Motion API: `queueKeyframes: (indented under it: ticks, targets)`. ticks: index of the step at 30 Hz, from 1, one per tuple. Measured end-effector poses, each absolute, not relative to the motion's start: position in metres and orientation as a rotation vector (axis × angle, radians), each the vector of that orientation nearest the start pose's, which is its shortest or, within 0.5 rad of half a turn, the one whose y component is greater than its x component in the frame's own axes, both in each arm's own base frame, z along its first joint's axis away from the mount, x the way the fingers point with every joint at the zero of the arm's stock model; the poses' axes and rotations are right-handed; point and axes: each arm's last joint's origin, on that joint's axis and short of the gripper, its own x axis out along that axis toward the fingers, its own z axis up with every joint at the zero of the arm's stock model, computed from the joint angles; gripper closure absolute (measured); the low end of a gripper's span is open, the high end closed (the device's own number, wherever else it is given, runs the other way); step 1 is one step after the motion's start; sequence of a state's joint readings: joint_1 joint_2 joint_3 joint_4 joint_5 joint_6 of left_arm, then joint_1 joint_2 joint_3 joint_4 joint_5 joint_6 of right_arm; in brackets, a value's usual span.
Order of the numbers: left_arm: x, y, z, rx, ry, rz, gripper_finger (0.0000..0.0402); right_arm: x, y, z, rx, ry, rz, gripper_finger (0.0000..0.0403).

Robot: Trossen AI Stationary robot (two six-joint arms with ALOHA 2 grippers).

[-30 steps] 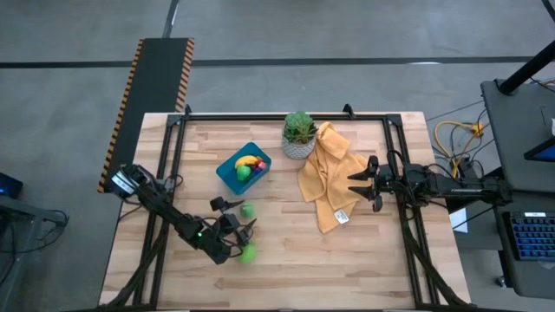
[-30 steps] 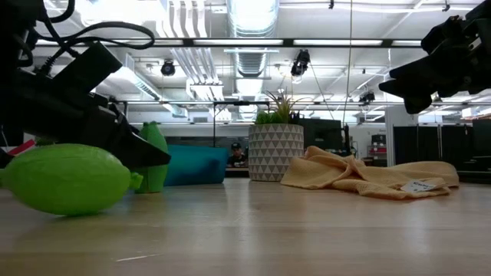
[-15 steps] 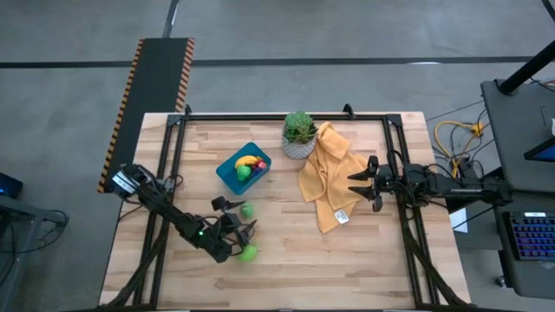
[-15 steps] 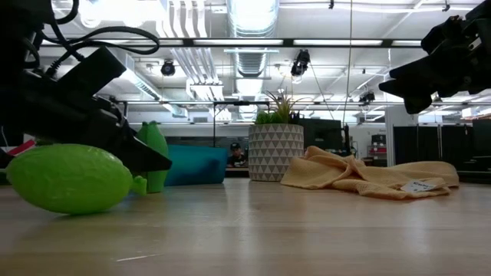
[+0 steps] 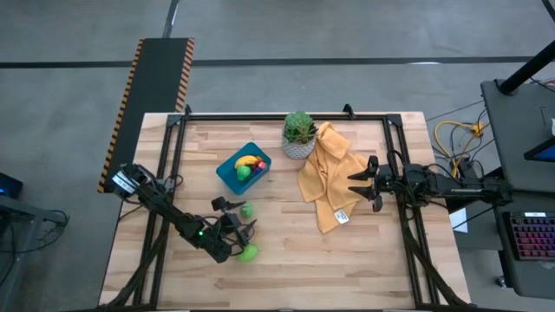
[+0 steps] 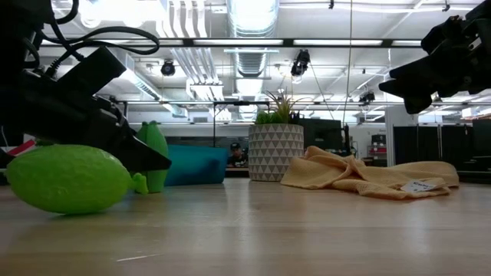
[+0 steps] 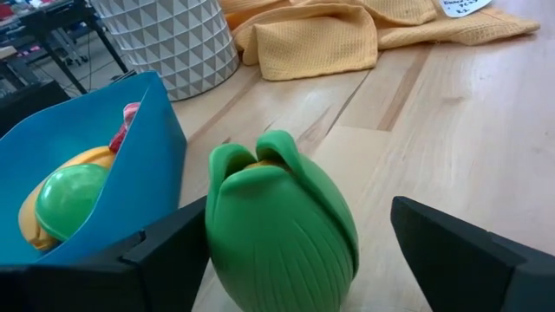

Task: Pick and placing Produce into tupperware
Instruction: Put the green corn into the blue bin

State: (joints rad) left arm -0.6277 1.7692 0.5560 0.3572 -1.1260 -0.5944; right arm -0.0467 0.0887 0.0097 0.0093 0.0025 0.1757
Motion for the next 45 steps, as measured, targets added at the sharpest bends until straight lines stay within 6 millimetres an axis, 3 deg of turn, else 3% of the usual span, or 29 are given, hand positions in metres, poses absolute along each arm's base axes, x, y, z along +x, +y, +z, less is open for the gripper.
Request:
queueKeyframes:
  ticks: [19,31,45]
  targets:
    - [0.231,-0.135,0.093,0.125,0.398,0.591,0.0186,0.102,-0.005,0.161,0.178,0.066,-0.055,0.0225]
    - [0.231,-0.135,0.096,0.123,0.398,0.583,0.0192,0.102,-0.005,0.161,0.177,0.065,-0.055,0.0225]
    - [0.231,-0.136,0.133,0.123,0.334,0.551,0.0192,0.102,-0.005,0.161,0.177,0.065,-0.055,0.0225]
